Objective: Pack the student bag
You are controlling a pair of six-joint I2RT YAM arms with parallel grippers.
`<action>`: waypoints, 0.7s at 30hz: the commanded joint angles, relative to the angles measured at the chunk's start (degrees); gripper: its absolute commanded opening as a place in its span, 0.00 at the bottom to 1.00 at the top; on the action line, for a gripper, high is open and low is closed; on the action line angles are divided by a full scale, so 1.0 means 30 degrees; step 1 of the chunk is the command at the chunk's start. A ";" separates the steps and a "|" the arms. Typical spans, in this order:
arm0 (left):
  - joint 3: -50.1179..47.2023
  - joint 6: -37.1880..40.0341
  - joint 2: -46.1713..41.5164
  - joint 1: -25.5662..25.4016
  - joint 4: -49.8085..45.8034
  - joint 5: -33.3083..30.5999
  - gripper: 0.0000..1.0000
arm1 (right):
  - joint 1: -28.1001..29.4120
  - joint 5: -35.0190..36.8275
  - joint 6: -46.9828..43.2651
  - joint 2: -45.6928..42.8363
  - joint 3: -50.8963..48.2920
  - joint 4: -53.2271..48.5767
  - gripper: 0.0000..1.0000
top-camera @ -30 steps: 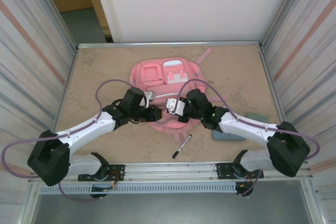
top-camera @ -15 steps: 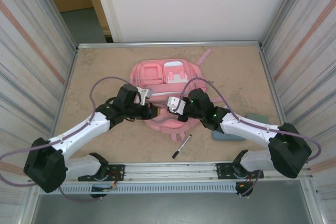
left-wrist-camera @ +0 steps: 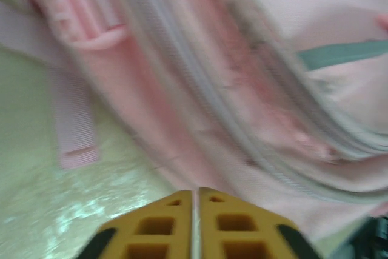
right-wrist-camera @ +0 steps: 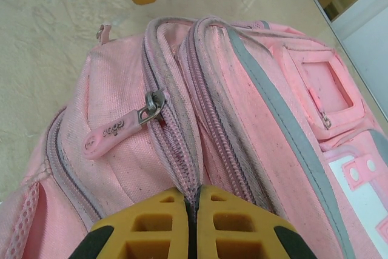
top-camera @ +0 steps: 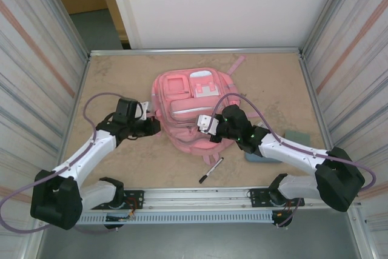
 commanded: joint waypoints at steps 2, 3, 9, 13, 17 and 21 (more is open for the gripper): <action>-0.0170 -0.0109 -0.0611 -0.2078 0.3374 0.4340 0.42 | -0.0469 -0.0745 0.0297 -0.0534 0.0047 0.1663 0.00; -0.0135 0.0041 -0.0844 -0.2994 0.3449 0.3916 0.44 | -0.0532 -0.0855 0.0438 -0.0591 0.0034 0.1731 0.00; 0.0693 -0.0822 -0.1005 -0.6580 0.1640 -0.2008 0.46 | -0.0810 -0.1177 0.0979 -0.0511 -0.0041 0.2084 0.00; 0.1493 -0.2243 -0.0046 -0.9607 0.0617 -0.8121 0.43 | -0.0895 -0.1456 0.1501 -0.0464 -0.0040 0.2367 0.00; 0.3361 -0.2743 0.1466 -1.1909 -0.0551 -1.1605 0.41 | -0.0858 -0.1932 0.1819 -0.0358 -0.0070 0.2447 0.00; 0.4021 -0.3698 0.2466 -1.2307 -0.1028 -1.3883 0.42 | -0.0789 -0.2232 0.2061 -0.0383 -0.0088 0.2529 0.00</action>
